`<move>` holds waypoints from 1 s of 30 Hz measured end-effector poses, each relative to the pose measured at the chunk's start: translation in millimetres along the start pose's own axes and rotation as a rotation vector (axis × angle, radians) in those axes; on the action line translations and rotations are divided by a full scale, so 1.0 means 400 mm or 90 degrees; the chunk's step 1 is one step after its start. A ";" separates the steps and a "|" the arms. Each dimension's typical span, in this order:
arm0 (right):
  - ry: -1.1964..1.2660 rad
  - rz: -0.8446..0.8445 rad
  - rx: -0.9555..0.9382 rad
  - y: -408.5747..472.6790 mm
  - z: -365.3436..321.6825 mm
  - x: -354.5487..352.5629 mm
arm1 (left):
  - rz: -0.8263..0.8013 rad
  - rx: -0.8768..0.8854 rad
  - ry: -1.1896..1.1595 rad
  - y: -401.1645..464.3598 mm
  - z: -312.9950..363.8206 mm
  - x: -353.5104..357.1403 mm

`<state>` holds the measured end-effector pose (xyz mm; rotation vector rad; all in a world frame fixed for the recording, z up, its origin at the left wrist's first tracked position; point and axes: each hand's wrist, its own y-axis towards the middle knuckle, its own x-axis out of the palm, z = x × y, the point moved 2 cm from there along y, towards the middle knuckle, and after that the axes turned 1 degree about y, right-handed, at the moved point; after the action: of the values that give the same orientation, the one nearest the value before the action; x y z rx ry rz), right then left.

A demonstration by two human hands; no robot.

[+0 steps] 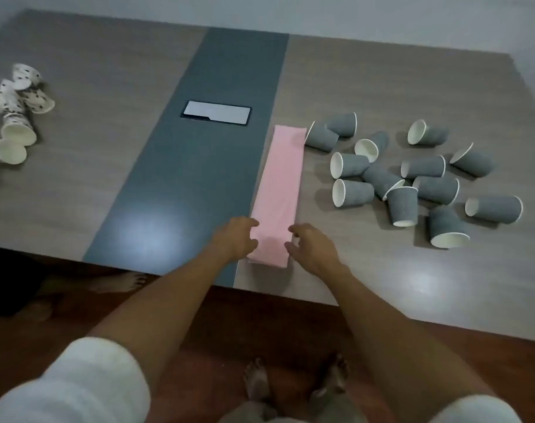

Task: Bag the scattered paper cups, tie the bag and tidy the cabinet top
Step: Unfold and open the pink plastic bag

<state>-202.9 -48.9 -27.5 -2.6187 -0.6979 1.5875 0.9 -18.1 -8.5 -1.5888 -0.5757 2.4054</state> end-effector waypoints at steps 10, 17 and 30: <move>0.014 0.001 0.005 -0.017 -0.002 0.151 | 0.057 0.015 -0.059 0.006 -0.071 0.105; 0.346 0.180 0.109 0.041 -0.040 0.002 | 0.333 0.017 -0.383 0.020 0.026 -0.049; 0.707 0.337 0.193 0.068 -0.066 -0.199 | 0.252 -0.110 -0.537 0.029 0.119 -0.211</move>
<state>-201.6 -97.1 46.4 -2.9093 0.2919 0.0179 -8.4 -69.9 73.5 -0.6951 -0.6439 3.3933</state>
